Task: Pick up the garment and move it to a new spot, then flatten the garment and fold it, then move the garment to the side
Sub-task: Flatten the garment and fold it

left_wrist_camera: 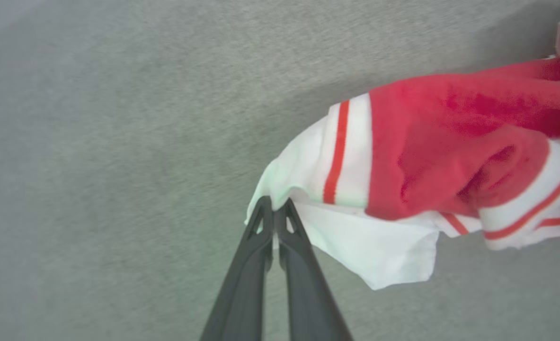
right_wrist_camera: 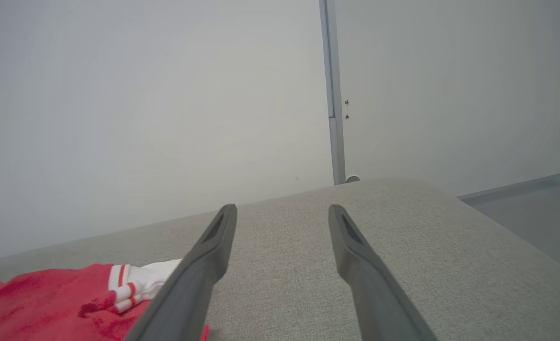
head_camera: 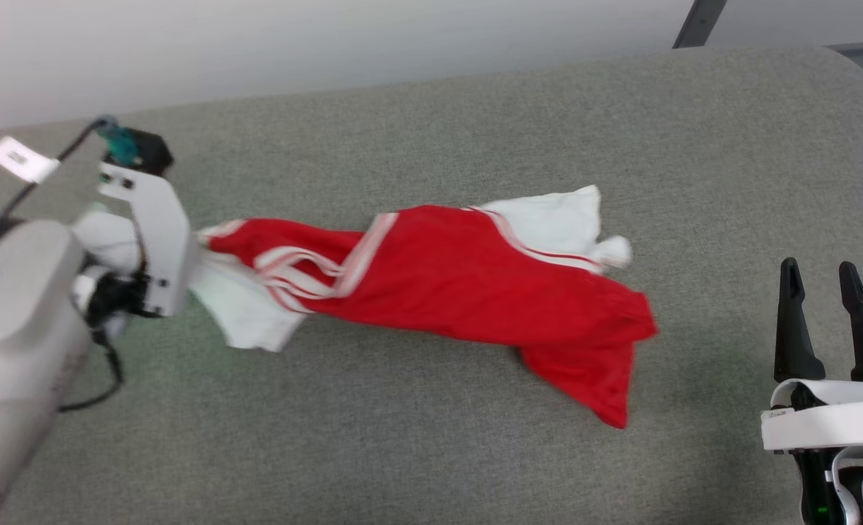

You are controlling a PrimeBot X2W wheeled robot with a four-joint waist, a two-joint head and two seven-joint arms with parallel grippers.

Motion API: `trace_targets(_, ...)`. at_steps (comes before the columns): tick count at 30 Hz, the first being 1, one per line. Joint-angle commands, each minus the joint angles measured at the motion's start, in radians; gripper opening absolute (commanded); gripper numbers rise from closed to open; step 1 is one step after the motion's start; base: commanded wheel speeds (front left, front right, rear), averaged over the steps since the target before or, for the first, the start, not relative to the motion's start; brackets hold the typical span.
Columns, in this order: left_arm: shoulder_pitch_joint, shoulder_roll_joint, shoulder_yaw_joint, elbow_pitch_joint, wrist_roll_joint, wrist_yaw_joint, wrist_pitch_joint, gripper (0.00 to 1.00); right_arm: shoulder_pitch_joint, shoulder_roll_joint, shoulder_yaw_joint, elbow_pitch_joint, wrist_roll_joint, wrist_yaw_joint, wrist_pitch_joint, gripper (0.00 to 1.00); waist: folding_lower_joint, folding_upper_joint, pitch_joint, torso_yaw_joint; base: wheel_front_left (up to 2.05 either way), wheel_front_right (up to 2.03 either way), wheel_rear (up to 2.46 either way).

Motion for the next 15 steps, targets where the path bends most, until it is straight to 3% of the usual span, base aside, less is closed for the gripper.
trace_targets(1, -0.012, 0.004, -0.009, 0.002, 0.019, 0.003, -0.005, 0.0, 0.013, -0.001, -0.001, -0.001, 0.005, -0.001, 0.0, 1.0, 0.0, -0.0001, 0.003, -0.004, 0.0, 0.0, 0.0)
trace_targets(5, -0.051, 0.056, -0.049, 0.033, 0.097, 0.013, -0.014, 0.0, 0.009, 0.0, 0.001, 0.0, 0.008, -0.001, 0.0, 1.0, 0.0, -0.0001, 0.015, -0.019, 0.0, 0.0, 0.0)
trace_targets(12, -0.04, 0.041, -0.062, 0.118, 0.113, 0.018, -0.067, 0.02, -0.005, 0.002, -0.002, -0.005, 0.011, -0.001, 0.0, 1.0, 0.0, -0.0001, 0.035, -0.044, 0.0, 0.0, 0.0)
trace_targets(14, -0.034, 0.034, -0.063, 0.143, 0.118, 0.018, -0.097, 0.47, -0.006, 0.002, -0.006, -0.005, 0.011, -0.001, 0.0, 1.0, 0.0, -0.0001, 0.038, -0.046, 0.0, 0.0, 0.0)
trace_targets(15, -0.033, 0.031, -0.066, 0.155, 0.122, 0.017, -0.111, 1.0, -0.005, 0.0, -0.008, -0.006, 0.011, -0.001, 0.0, 1.0, 0.0, -0.0001, 0.038, -0.045, 0.0, 0.0, 0.0)
